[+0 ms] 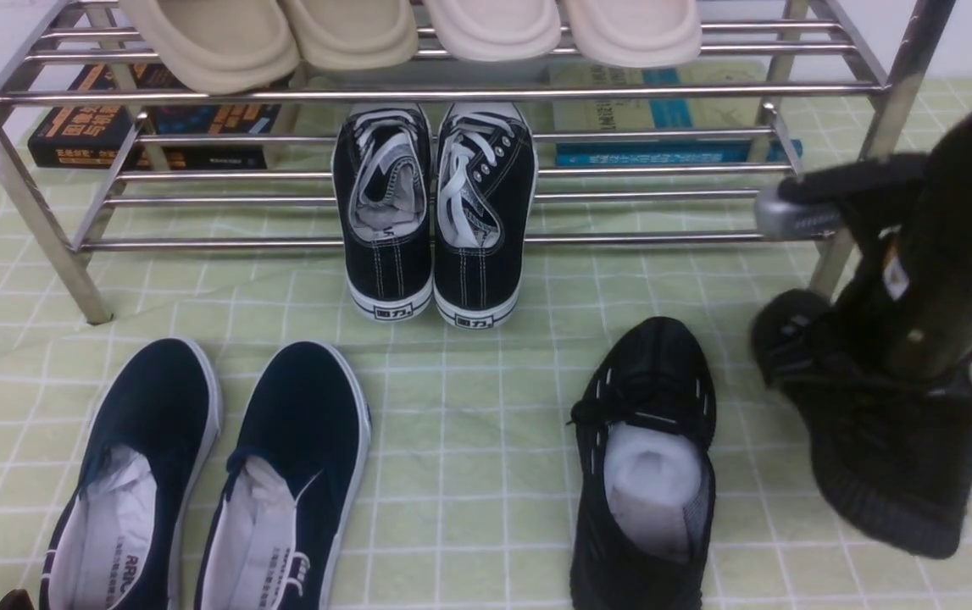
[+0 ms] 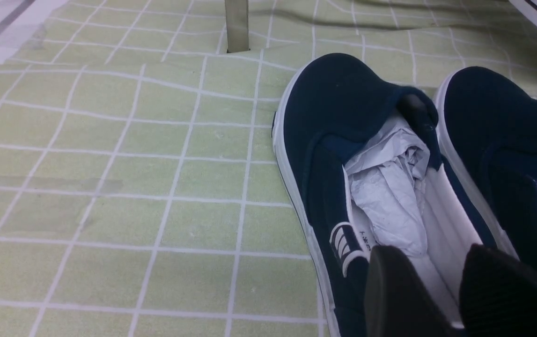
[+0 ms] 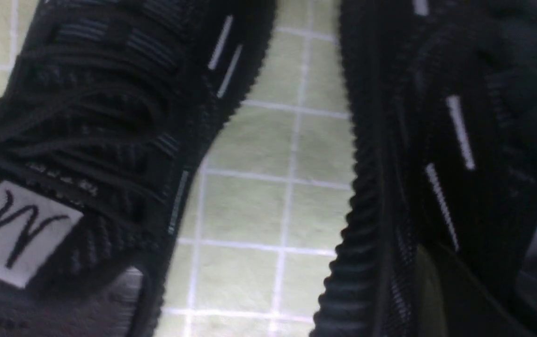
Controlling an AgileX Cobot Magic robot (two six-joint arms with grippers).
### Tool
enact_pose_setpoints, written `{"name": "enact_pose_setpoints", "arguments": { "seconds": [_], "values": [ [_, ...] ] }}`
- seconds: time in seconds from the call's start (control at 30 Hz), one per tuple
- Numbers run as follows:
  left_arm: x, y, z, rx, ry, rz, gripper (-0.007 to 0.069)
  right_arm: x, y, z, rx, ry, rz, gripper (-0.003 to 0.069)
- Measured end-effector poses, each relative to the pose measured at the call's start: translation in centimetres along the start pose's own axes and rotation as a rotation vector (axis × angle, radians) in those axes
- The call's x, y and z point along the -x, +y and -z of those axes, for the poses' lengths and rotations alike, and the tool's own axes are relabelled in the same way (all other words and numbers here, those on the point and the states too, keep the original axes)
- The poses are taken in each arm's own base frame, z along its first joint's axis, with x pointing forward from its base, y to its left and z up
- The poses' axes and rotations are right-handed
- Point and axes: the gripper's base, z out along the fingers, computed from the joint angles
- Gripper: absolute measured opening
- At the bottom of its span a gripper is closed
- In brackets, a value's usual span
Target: Take the shoes off the shelf with your hand from the green coffee tablecloth.
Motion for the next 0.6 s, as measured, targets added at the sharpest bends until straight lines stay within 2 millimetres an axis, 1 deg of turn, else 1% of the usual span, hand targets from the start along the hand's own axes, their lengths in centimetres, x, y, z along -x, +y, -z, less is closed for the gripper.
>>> {"name": "enact_pose_setpoints", "arguments": {
  "seconds": [0.13, 0.43, 0.47, 0.5, 0.6],
  "values": [
    [0.0, 0.0, 0.0, 0.0, 0.0, -0.001, 0.0242, -0.1, 0.5, -1.1, 0.025, 0.032, -0.019, 0.0013],
    [0.0, 0.0, 0.0, 0.0, 0.0, -0.001, 0.0242, -0.3, 1.4, -2.8, 0.059, 0.112, -0.064, 0.0029],
    [0.0, 0.0, 0.0, 0.0, 0.0, -0.001, 0.0242, -0.4, 1.7, -3.2, 0.076, 0.137, -0.083, 0.0048],
    [0.0, 0.0, 0.0, 0.0, 0.0, -0.001, 0.0242, -0.4, 1.7, -3.3, 0.08, 0.143, -0.087, 0.0048],
    [0.0, 0.0, 0.0, 0.0, 0.0, -0.001, 0.0242, -0.4, 2.4, -3.7, 0.134, 0.157, -0.071, 0.0125]
  ]
}}
